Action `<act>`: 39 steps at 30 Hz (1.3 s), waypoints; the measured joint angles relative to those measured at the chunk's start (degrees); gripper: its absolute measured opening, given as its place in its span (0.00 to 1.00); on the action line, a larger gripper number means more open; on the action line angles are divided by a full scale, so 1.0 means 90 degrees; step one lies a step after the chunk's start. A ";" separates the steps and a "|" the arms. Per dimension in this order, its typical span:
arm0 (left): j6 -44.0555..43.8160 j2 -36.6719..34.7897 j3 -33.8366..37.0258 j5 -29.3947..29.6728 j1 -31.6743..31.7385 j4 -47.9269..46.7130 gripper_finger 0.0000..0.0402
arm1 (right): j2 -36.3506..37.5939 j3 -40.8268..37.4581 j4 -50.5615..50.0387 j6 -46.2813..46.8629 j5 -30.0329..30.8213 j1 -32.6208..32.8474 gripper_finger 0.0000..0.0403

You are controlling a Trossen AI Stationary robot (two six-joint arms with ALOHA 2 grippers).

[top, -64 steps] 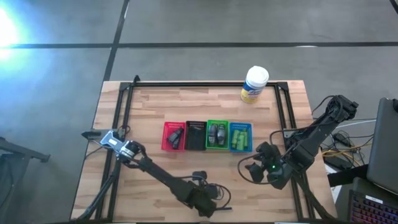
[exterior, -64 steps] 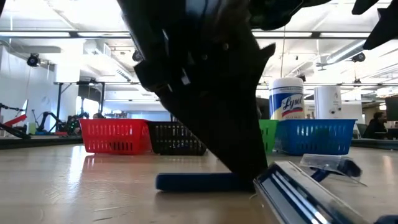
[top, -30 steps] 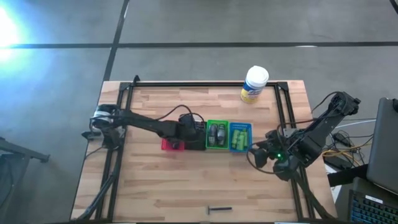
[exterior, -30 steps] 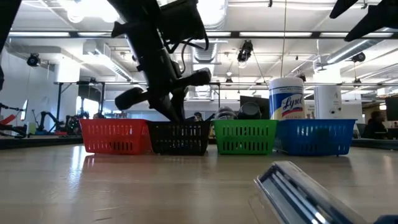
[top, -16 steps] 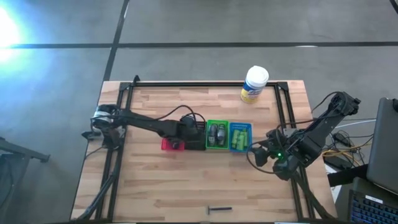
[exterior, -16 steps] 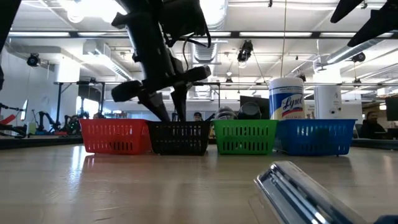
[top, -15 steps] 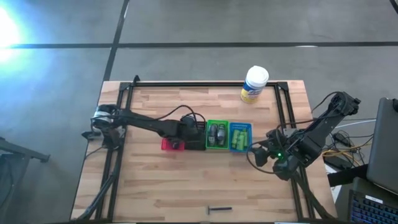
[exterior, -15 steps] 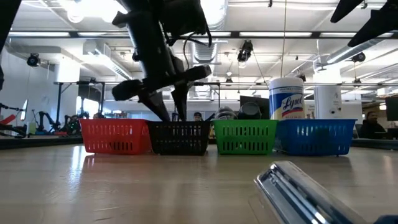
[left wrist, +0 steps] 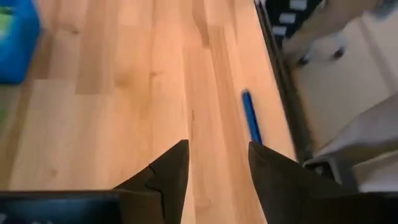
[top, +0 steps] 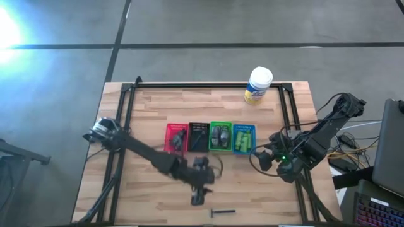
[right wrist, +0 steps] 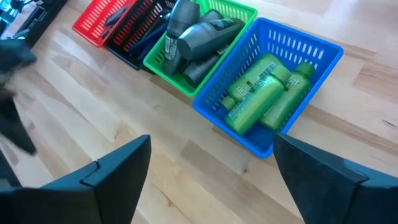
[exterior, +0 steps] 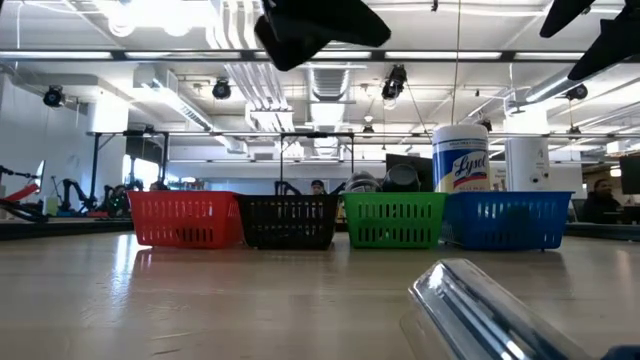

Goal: Pick & Place Travel size toiletries
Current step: Put the blue razor into the black basket

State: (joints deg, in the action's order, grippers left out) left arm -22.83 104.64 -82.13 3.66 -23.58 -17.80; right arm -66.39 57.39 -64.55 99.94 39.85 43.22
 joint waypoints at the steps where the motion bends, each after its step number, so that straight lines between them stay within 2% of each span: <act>1: 0.0118 0.0128 -0.0046 0.0178 -0.0147 0.0004 0.42 | 0.0000 -0.0002 -0.0002 -0.0001 0.0000 0.0000 0.83; 4: 0.0318 0.0583 -0.0234 0.0570 -0.0428 0.0003 0.43 | -0.0001 -0.0007 0.0000 0.0003 -0.0001 0.0002 0.85; 12: 0.0715 0.2136 -0.1662 0.0538 -0.0758 -0.0124 0.49 | -0.0002 -0.0008 -0.0002 0.0014 -0.0287 0.0002 0.88; 17: 0.0834 0.2973 -0.2799 0.0599 -0.0803 -0.0920 0.51 | -0.0002 -0.0010 0.0000 0.0019 -0.0441 0.0002 0.85; 22: 0.0806 0.3431 -0.3632 0.0605 -0.0809 -0.1710 0.51 | -0.0017 -0.0010 0.0002 0.0094 -0.0487 0.0002 0.82; 32: 0.0799 0.3587 -0.3764 0.0545 -0.0996 -0.1846 0.51 | -0.0017 -0.0055 0.0008 0.0114 -0.0485 0.0002 0.80; 39: 0.0866 0.3595 -0.3420 0.0576 -0.1028 -0.1545 0.50 | -0.0017 -0.0121 0.0002 0.0186 -0.0483 0.0002 0.84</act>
State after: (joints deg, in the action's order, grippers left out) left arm -15.03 137.00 -112.91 8.84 -32.84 -31.71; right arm -66.54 56.30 -64.54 101.62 35.51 43.24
